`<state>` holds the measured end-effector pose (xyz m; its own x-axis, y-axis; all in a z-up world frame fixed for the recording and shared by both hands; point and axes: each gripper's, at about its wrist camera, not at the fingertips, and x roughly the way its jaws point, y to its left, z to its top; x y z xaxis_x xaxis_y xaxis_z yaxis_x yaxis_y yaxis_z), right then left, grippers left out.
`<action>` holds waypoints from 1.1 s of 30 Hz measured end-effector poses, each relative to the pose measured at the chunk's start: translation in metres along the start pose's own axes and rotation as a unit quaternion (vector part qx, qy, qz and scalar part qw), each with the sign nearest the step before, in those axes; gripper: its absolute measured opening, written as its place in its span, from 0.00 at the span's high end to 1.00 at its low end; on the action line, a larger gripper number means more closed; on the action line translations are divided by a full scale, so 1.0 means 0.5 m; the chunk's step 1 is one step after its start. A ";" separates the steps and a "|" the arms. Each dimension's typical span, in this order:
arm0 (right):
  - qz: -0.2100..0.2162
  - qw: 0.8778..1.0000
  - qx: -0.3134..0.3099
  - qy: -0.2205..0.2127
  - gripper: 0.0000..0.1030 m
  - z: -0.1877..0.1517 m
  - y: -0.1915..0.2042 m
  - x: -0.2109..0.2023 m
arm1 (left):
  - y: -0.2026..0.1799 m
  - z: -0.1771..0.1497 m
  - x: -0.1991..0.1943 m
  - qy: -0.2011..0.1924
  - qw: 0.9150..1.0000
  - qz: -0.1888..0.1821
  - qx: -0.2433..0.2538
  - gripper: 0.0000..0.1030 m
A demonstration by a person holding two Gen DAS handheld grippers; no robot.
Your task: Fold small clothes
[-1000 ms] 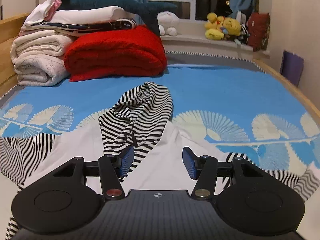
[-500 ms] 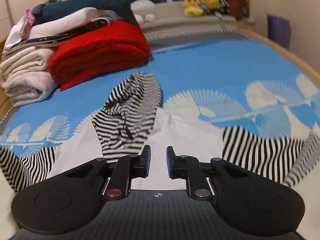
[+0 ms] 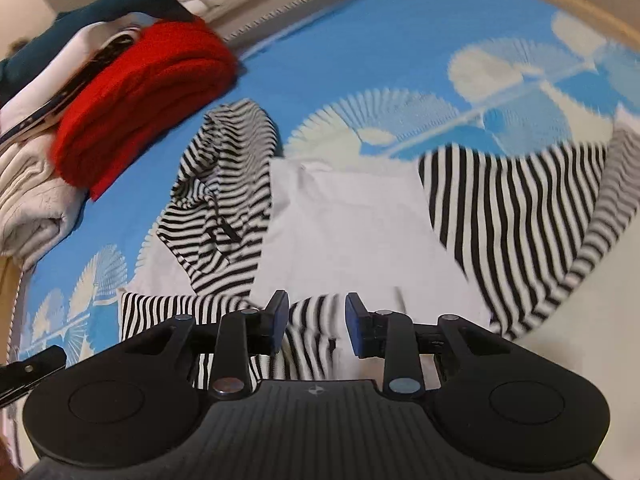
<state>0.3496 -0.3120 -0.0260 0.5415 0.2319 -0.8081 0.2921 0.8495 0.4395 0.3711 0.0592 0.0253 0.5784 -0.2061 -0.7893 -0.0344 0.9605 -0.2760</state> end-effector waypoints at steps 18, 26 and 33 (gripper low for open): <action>-0.067 0.971 0.199 0.116 0.77 -0.079 -0.126 0.129 | 0.055 0.017 0.023 0.019 0.999 0.022 -0.020 0.71; 0.021 0.991 0.053 -0.125 0.98 -0.006 -0.046 -0.035 | 0.051 0.010 0.037 0.025 0.999 0.030 -0.002 0.71; -0.134 0.979 0.154 -0.022 0.86 -0.018 -0.160 0.024 | 0.045 -0.005 0.059 0.040 0.998 0.035 0.014 0.71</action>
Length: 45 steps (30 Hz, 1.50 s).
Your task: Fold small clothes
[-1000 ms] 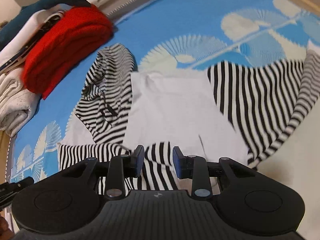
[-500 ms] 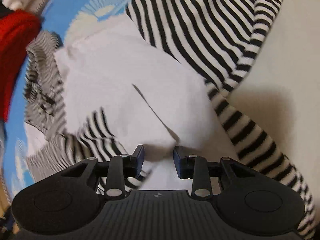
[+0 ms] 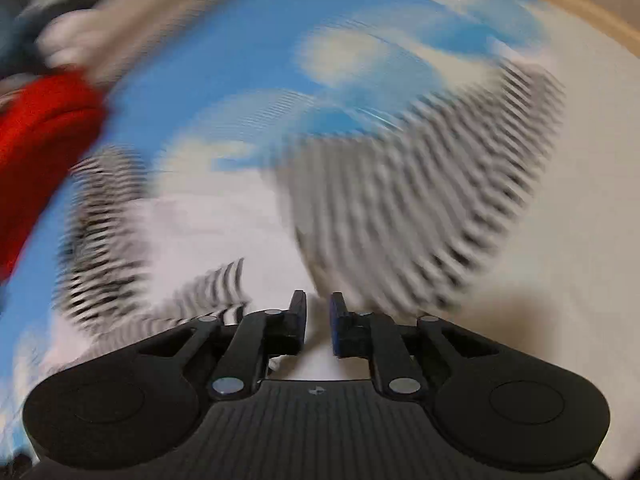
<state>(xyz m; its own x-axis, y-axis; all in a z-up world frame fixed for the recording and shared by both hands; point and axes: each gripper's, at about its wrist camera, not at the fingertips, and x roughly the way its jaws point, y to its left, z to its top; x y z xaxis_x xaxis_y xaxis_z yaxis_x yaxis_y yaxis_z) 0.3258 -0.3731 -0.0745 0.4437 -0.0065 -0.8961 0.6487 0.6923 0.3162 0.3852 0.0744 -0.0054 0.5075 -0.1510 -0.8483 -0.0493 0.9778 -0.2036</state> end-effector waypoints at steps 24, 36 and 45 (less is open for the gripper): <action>0.072 0.995 0.003 0.073 0.58 0.033 0.000 0.016 | -0.006 -0.107 0.141 0.131 0.991 0.015 0.007 0.69; 0.049 0.995 -0.006 -0.083 0.53 0.234 -0.144 -0.104 | -0.104 -0.061 -0.041 -0.006 0.997 -0.015 0.074 0.59; -0.033 0.992 0.088 -0.084 0.63 0.293 -0.359 -0.065 | -0.084 -0.053 -0.002 0.004 0.998 0.015 0.056 0.59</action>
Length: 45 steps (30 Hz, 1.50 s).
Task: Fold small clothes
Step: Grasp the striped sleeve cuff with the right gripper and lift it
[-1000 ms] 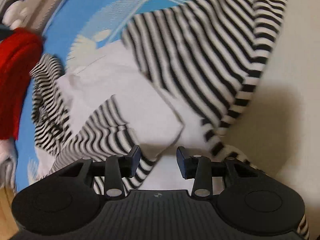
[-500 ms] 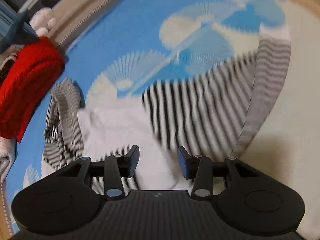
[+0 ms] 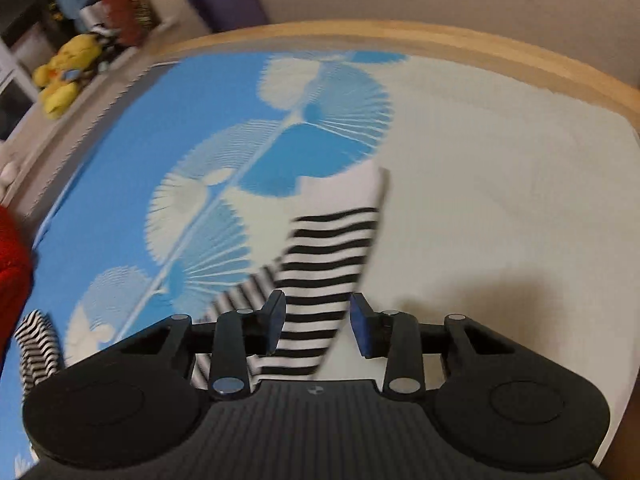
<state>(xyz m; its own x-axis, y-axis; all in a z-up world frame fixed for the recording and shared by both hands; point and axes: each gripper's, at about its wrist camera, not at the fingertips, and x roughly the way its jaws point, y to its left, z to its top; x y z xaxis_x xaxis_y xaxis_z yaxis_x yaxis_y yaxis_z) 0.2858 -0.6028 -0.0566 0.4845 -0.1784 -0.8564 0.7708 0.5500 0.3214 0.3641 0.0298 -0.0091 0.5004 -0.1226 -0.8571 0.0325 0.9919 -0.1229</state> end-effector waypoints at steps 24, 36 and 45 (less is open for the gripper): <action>0.031 0.998 -0.060 -0.002 0.58 -0.024 0.056 0.209 | -0.018 0.018 0.029 0.012 1.000 -0.012 -0.011 0.59; -0.002 0.998 -0.061 -0.022 0.99 -0.018 0.058 0.197 | 0.000 0.024 0.016 0.009 0.999 -0.016 -0.026 0.59; 0.028 0.993 -0.025 -0.112 0.99 -0.004 0.082 0.074 | 0.023 0.030 0.005 0.004 0.999 -0.016 -0.039 0.59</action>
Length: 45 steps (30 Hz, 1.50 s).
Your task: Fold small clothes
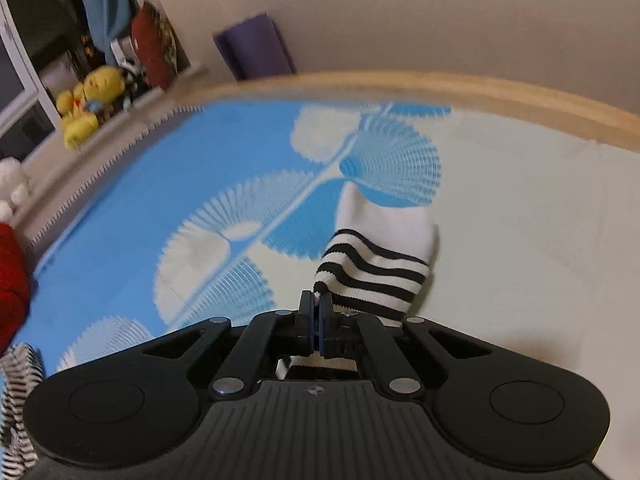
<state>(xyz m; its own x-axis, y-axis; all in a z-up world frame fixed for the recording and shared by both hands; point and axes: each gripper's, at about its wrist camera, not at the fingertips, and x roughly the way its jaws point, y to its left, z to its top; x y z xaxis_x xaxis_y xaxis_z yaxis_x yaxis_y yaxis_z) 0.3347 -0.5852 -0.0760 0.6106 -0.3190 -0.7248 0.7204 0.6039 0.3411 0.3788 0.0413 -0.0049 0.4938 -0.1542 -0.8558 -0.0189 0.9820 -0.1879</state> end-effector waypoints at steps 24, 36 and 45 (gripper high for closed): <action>0.265 0.904 -0.204 0.267 0.58 -0.348 0.403 -0.253 | 0.146 0.049 -0.046 -0.014 0.994 -0.011 -0.111 0.60; 0.093 0.940 -0.105 0.310 0.57 -0.348 0.291 -0.095 | 0.115 -0.015 0.108 0.093 0.986 -0.030 -0.135 0.61; 0.139 0.939 -0.141 0.279 0.57 -0.313 0.315 -0.111 | 0.091 -0.049 0.146 0.122 0.988 -0.008 -0.096 0.71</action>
<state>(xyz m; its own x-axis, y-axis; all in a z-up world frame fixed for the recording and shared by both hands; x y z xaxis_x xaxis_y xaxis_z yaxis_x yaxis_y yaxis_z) 0.3628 -0.3584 -0.0758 0.4382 0.2656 -0.8588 0.3936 0.8022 0.4489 0.3926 0.0723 -0.0877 0.2711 -0.2142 -0.9384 -0.1886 0.9442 -0.2700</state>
